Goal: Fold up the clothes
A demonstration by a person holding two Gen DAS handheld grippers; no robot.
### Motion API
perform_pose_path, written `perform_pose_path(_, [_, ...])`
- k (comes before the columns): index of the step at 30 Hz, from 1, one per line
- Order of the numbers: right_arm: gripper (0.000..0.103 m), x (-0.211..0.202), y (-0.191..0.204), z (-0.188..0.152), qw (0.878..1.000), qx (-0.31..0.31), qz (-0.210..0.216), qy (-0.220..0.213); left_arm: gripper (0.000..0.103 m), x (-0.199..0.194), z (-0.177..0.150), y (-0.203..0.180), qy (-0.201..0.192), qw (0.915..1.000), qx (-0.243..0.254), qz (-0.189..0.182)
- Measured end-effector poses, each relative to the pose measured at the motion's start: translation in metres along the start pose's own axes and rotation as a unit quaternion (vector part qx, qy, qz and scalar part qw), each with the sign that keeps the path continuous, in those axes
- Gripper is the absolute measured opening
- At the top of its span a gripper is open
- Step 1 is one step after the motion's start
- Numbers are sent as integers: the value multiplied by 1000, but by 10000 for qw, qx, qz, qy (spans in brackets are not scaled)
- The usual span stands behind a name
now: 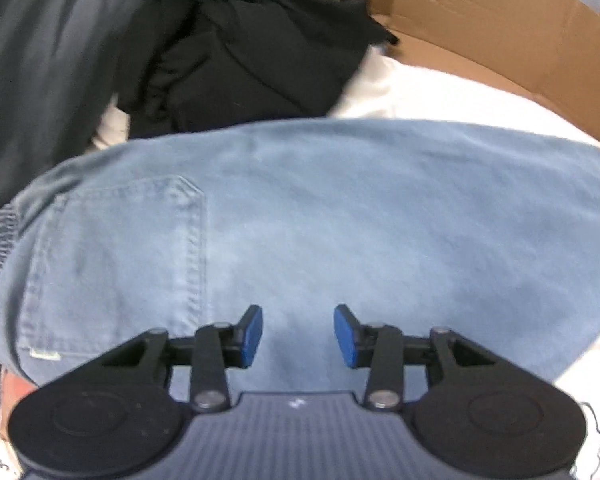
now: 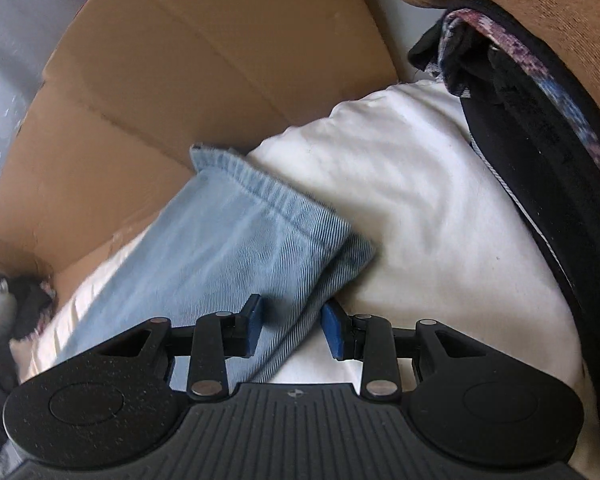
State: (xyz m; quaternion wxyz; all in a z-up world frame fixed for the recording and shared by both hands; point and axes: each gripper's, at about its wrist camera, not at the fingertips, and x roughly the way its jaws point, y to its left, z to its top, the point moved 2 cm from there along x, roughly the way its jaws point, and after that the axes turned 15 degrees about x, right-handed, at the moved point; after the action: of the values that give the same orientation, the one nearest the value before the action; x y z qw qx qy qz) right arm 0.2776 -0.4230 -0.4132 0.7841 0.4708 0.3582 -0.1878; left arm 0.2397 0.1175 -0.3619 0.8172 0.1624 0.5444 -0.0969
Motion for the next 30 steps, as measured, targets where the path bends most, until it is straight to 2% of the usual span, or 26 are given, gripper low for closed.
perform_pose_path(1, [11,0,0,2,10000,46,13,-26,46,-1,-1,-6,-15,10000,-2,-74])
perform_pose_path(2, [7,-1,-1,2,10000,51,22,-39,46,-1,-1,-12,-35,9999,-4,-159])
perform_pose_path(8, [4,-18,-1,2,9997,96,93,-202,46,-2,7,-58,-229,9972,142,-702])
perform_pose_path(11, [4,-16,-2,2,9998,-17,-79,-202,46,-2,13,-86,-314,9938,406,-989])
perform_pose_path(14, [8,-14,-4,4,9995,-84,-261,-167,46,0,18,-113,-376,9890,780,-1196])
perform_pose_path(18, [26,-27,-1,6,9987,-263,-316,-296,46,4,22,-146,-415,9806,1279,-1426])
perform_pose_path(19, [27,-30,0,6,9986,-302,-308,-314,46,5,23,-154,-408,9782,1417,-1464])
perform_pose_path(22, [28,-35,-1,5,9991,-281,-203,-232,47,9,24,-169,-418,9724,1773,-1457])
perform_pose_path(25, [29,-36,-1,0,9998,-181,-69,-105,62,8,22,-177,-509,9699,1908,-1424])
perform_pose_path(28, [29,-35,2,-7,9997,-250,-49,16,63,8,19,-184,-572,9660,2032,-1494])
perform_pose_path(30, [29,-36,4,-12,9995,-298,-21,89,64,11,16,-190,-550,9643,2170,-1415])
